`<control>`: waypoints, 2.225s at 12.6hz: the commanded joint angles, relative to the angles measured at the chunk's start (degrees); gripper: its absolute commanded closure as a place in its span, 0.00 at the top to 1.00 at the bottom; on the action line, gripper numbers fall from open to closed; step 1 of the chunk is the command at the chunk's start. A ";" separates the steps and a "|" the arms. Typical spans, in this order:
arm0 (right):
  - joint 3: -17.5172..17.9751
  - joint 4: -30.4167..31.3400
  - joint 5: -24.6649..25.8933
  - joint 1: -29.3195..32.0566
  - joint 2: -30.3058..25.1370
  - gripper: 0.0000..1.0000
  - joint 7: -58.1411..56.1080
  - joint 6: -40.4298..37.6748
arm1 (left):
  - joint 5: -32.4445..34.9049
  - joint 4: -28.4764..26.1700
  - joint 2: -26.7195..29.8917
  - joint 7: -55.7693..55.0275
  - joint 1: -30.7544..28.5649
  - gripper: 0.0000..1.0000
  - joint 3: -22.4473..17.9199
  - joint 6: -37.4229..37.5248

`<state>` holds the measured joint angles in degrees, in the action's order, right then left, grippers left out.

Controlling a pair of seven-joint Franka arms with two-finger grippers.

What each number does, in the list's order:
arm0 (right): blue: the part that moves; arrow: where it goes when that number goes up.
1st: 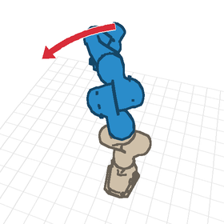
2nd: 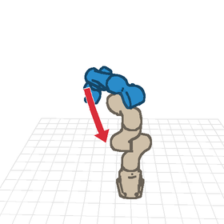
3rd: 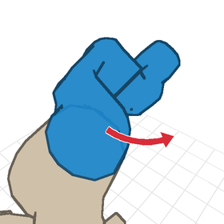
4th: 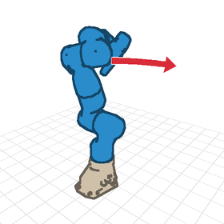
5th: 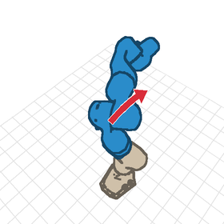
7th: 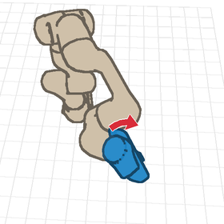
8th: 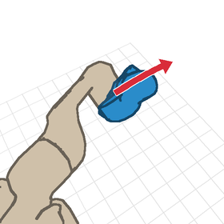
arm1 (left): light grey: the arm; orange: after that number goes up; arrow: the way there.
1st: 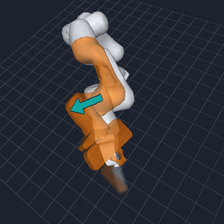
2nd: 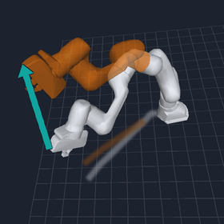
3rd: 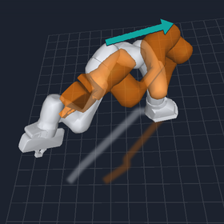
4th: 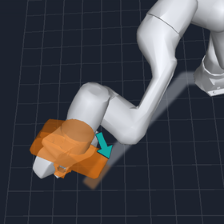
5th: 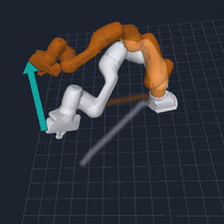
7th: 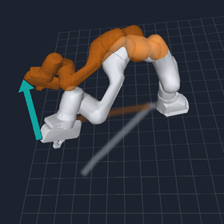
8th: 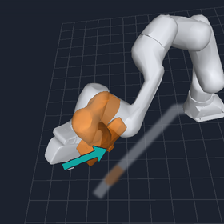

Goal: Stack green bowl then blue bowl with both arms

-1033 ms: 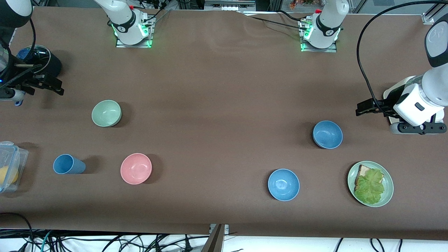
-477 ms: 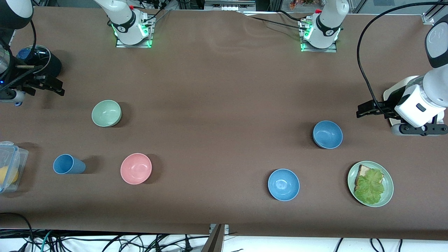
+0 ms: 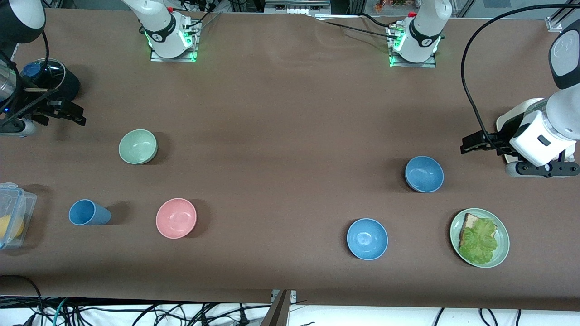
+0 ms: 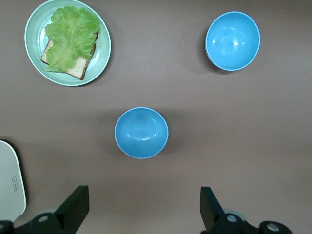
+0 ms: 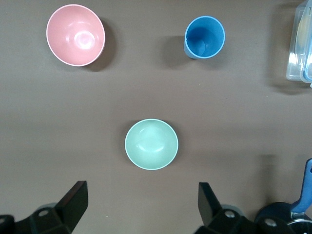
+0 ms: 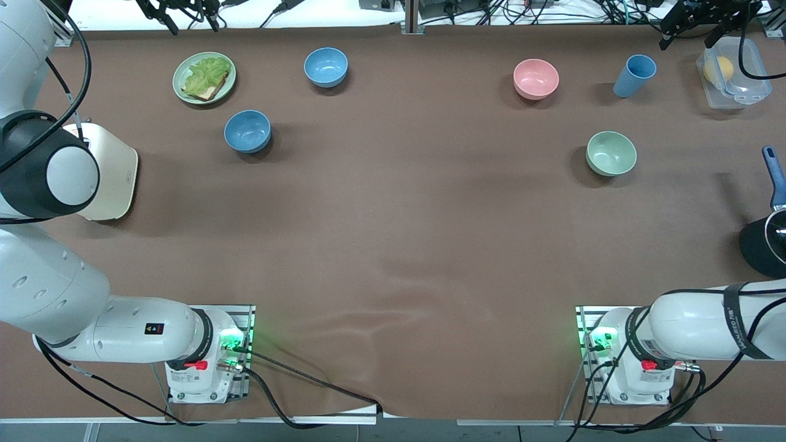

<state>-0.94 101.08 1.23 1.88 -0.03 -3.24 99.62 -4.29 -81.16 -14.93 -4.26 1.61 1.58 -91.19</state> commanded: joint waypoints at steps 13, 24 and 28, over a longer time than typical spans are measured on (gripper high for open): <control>0.42 -1.42 0.35 0.50 0.64 1.00 0.16 -1.62 | 0.60 2.33 -0.98 1.01 0.06 1.00 0.09 0.22; 0.59 0.07 0.09 0.41 4.07 1.00 -0.02 -2.15 | 0.60 2.33 -0.98 1.01 0.06 1.00 0.09 0.13; -1.94 4.88 0.35 1.55 6.35 0.98 -0.36 -1.10 | 0.60 2.33 -0.98 1.01 0.06 1.00 0.09 0.13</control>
<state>-1.44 102.93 1.25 2.04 5.32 -3.24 98.01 -4.29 -80.67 -14.96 -4.26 1.65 1.62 -91.22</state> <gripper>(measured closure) 0.009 0.000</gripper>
